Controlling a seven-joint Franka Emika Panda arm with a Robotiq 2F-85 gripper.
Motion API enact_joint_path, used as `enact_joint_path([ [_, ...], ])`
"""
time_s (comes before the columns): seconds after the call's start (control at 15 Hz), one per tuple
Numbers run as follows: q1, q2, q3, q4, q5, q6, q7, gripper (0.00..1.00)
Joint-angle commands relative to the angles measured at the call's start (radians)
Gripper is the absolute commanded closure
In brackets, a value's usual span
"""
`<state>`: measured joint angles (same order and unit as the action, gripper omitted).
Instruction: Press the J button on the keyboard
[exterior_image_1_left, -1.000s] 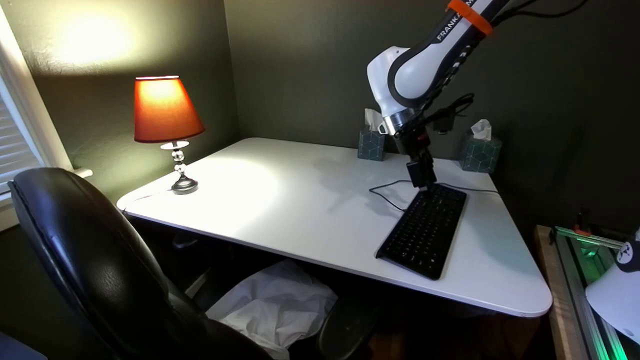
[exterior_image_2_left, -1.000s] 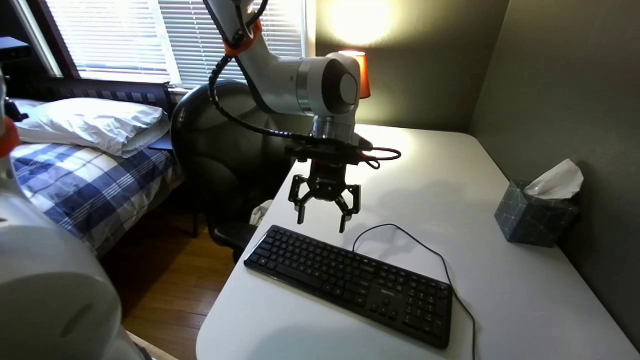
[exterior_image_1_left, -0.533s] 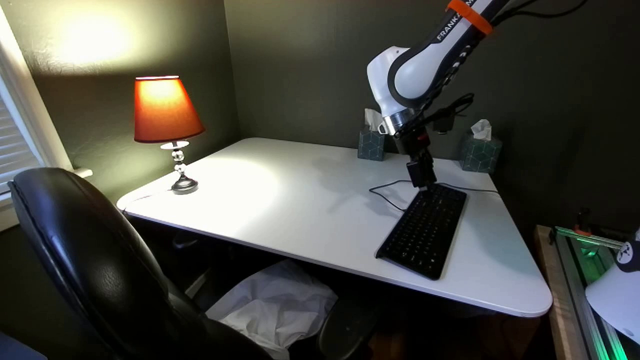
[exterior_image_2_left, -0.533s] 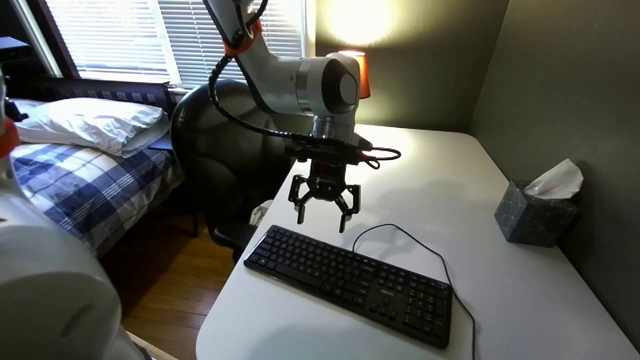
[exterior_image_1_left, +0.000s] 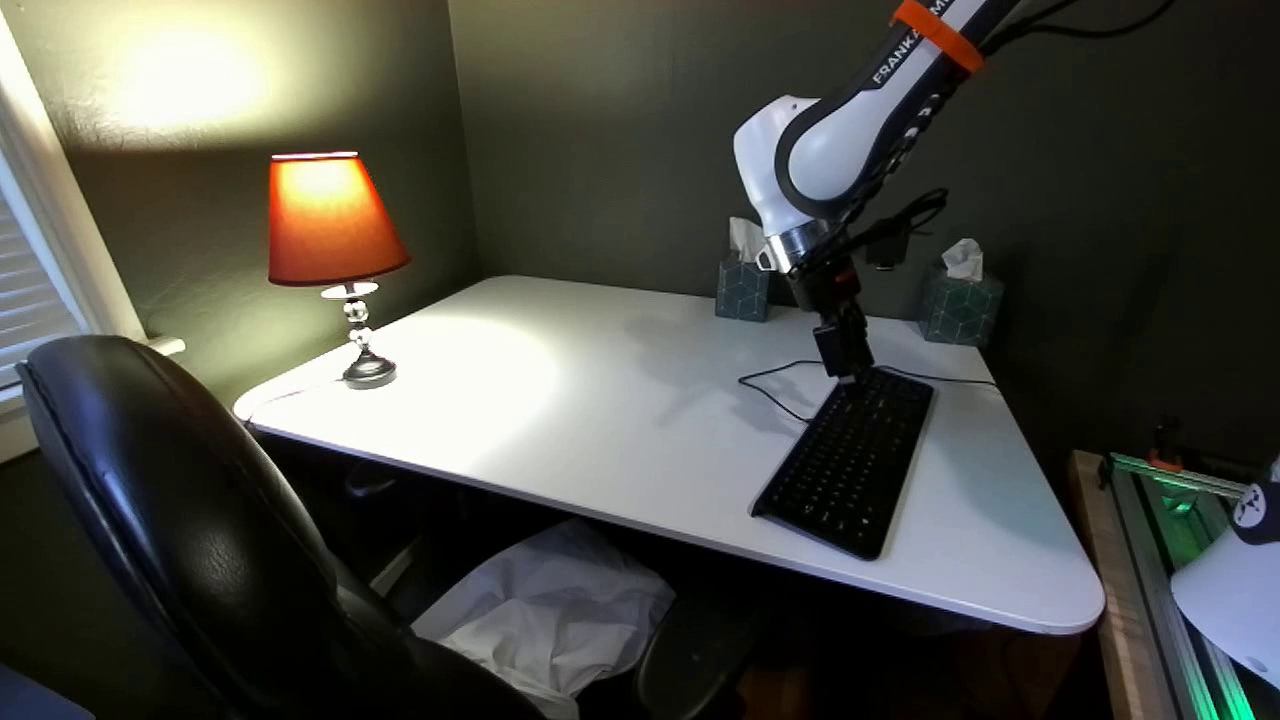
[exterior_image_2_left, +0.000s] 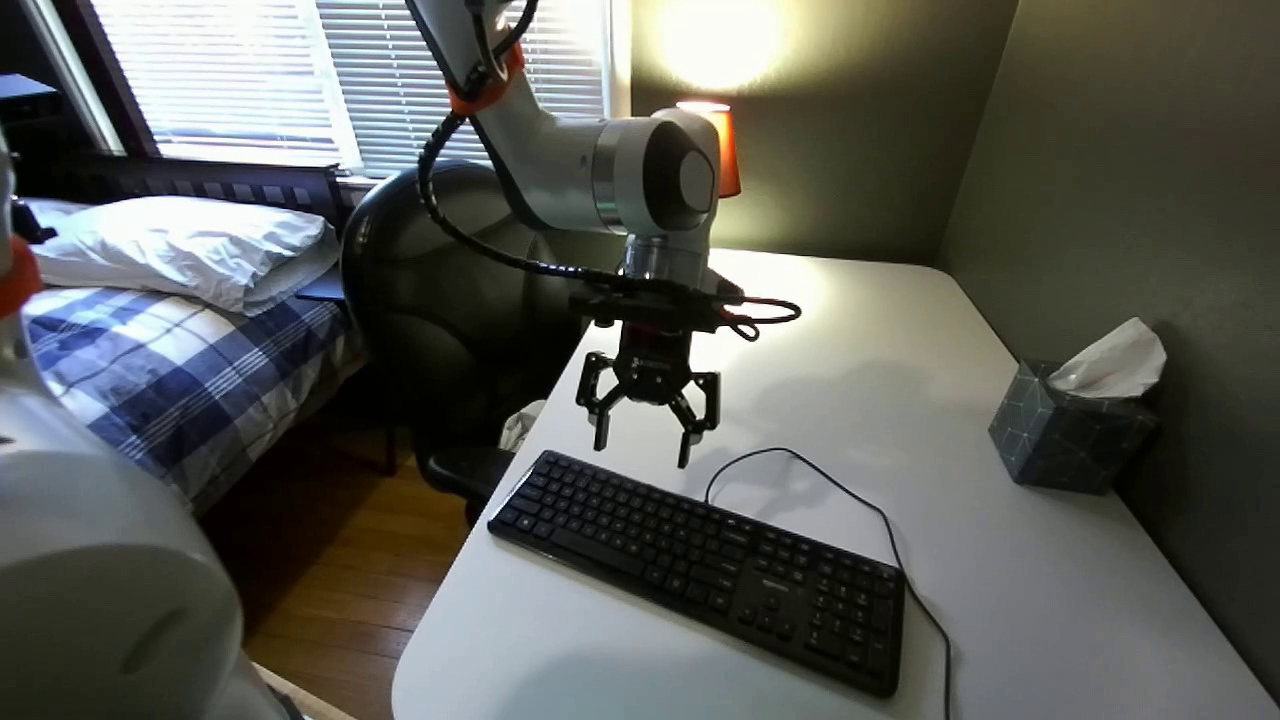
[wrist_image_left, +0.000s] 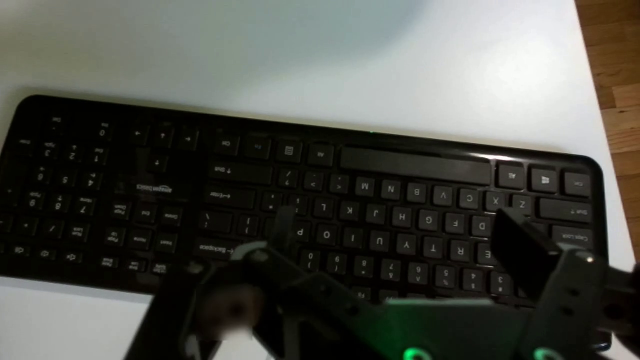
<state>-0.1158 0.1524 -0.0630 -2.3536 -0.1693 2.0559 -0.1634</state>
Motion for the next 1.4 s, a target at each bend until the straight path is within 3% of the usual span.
enact_joint_path([
  [0.0,0.008,0.02,-0.007,0.001,0.004,0.0,0.0,0.0],
  [0.27,0.004,0.043,-0.011,0.005,0.001,0.002,-0.001,0.0],
  [0.33,0.003,0.051,-0.011,0.008,0.002,0.002,-0.003,0.25],
  [0.47,0.002,0.062,-0.013,0.008,0.001,0.005,-0.003,0.32],
  [1.07,0.004,0.126,-0.011,0.026,-0.011,0.03,-0.009,1.0],
  [1.33,0.004,0.163,-0.009,0.051,-0.013,0.028,-0.018,1.0],
])
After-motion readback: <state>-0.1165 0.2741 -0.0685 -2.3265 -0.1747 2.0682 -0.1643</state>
